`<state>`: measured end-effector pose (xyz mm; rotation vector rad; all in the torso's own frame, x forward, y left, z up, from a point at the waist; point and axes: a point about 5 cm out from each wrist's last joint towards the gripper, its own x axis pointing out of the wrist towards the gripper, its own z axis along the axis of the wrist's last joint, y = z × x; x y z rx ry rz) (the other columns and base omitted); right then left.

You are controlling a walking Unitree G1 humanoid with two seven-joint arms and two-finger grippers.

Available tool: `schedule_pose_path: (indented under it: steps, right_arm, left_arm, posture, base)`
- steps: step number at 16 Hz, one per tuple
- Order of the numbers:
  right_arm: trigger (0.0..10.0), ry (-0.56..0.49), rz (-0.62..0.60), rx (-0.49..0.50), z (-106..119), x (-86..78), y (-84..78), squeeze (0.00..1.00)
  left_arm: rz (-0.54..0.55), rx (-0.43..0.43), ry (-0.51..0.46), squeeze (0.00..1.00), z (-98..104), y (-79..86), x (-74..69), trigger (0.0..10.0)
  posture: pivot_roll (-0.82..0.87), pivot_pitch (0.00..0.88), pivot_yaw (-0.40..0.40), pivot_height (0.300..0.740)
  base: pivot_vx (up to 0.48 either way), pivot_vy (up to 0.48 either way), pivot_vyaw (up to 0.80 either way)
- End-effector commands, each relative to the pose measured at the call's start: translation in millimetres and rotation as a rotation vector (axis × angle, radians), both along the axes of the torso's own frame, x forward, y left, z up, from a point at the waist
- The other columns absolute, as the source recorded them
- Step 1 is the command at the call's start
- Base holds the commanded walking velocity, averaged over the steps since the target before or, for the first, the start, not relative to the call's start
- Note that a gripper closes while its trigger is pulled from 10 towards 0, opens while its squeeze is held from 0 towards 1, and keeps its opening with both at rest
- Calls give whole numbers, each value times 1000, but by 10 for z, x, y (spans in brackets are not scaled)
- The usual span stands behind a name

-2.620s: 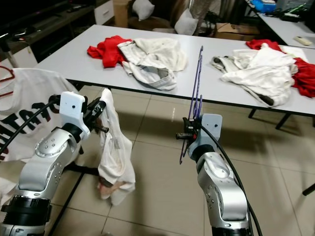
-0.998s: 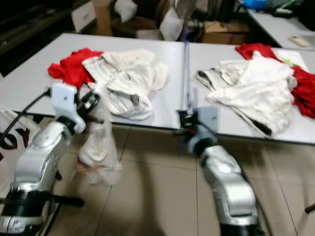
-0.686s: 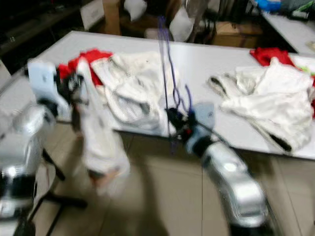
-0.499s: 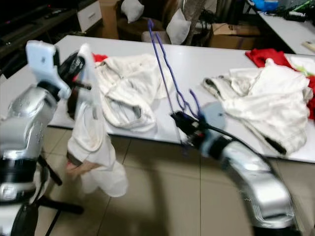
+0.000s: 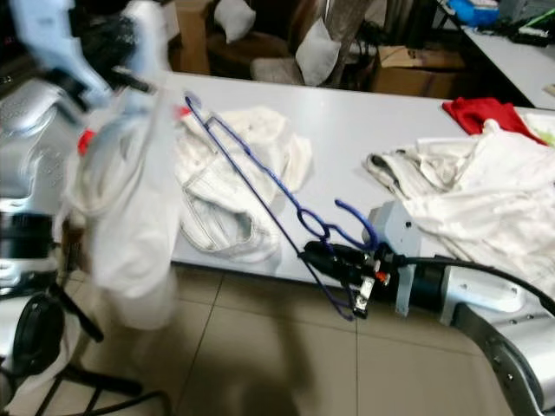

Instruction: Hang hanger

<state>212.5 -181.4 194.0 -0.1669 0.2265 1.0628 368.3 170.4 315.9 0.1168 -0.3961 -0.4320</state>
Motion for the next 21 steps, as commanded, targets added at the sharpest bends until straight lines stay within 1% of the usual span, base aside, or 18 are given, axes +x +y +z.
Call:
schedule_pose_path:
  steps: [1,3,4,5,6,9,10,11,13,14,15,17,18,19,20,21]
  right_arm:
    - [10000,-12,30,9,53,-15,29,0]
    - [10000,19,62,-20,53,-33,57,0]
    - [10000,22,67,-24,53,-32,65,0]
    - [10000,21,81,-35,55,-18,88,0]
    - [10000,17,83,-40,60,3,100,0]
    - [10000,-3,92,-78,96,121,135,0]
    - [10000,-13,91,-97,111,174,144,0]
    - [10000,-35,83,-118,149,264,153,0]
    - [10000,-57,84,-134,216,378,188,0]
    - [10000,-64,85,-163,225,438,204,0]
    - [10000,-70,62,-215,209,549,212,0]
    - [10000,-70,-9,-275,196,753,217,0]
    - [10000,-127,-125,-279,283,1013,236,0]
    - [10000,-149,-176,-272,325,1108,241,0]
    - [10000,-237,-311,-237,475,1334,230,0]
    - [10000,-334,-451,-152,688,1534,221,0]
  left_arm:
    - [9,-7,-36,0,91,73,-19,10000]
    - [-89,-31,-91,0,320,-51,-20,10000]
    - [-108,-42,-99,0,367,-68,-26,10000]
    - [-168,-75,-120,0,489,-126,-56,10000]
    - [-199,-76,-132,0,545,-166,-75,10000]
    - [-284,-44,-157,0,625,-346,-120,10000]
    - [-289,-45,-159,0,648,-380,-118,10000]
    - [-309,-39,-157,0,673,-441,-135,10000]
    - [-363,-9,-149,0,668,-529,-190,10000]
    - [-385,-18,-161,0,678,-561,-229,10000]
    - [-431,-30,-176,0,703,-591,-298,10000]
    - [-496,-25,-195,0,733,-640,-404,10000]
    - [-545,-27,-225,0,769,-665,-493,10000]
    - [-559,-31,-237,0,783,-672,-518,10000]
    - [-590,-35,-250,0,802,-684,-545,10000]
    - [-614,-40,-257,0,821,-695,-569,10000]
  posture:
    - [-60,0,13,740]
    - [-58,0,11,740]
    - [-57,0,10,740]
    - [-56,0,10,740]
    - [-57,0,9,740]
    - [-57,0,8,740]
    - [-54,0,5,740]
    - [-54,0,5,740]
    - [-53,0,3,740]
    - [-51,0,1,740]
    - [-51,0,0,740]
    - [-45,0,-11,740]
    - [-46,0,-14,740]
    - [-46,0,-14,740]
    - [-46,0,-14,740]
    - [-40,0,-22,740]
  base:
    - [368,0,0]
    - [369,0,0]
    - [371,0,0]
    - [375,0,0]
    - [375,0,0]
    - [375,0,0]
    - [345,0,0]
    - [296,0,0]
    - [0,0,0]
    - [0,0,0]
    - [0,0,0]
    - [0,0,0]
    - [0,0,0]
    - [0,0,0]
    - [0,0,0]
    - [0,0,0]
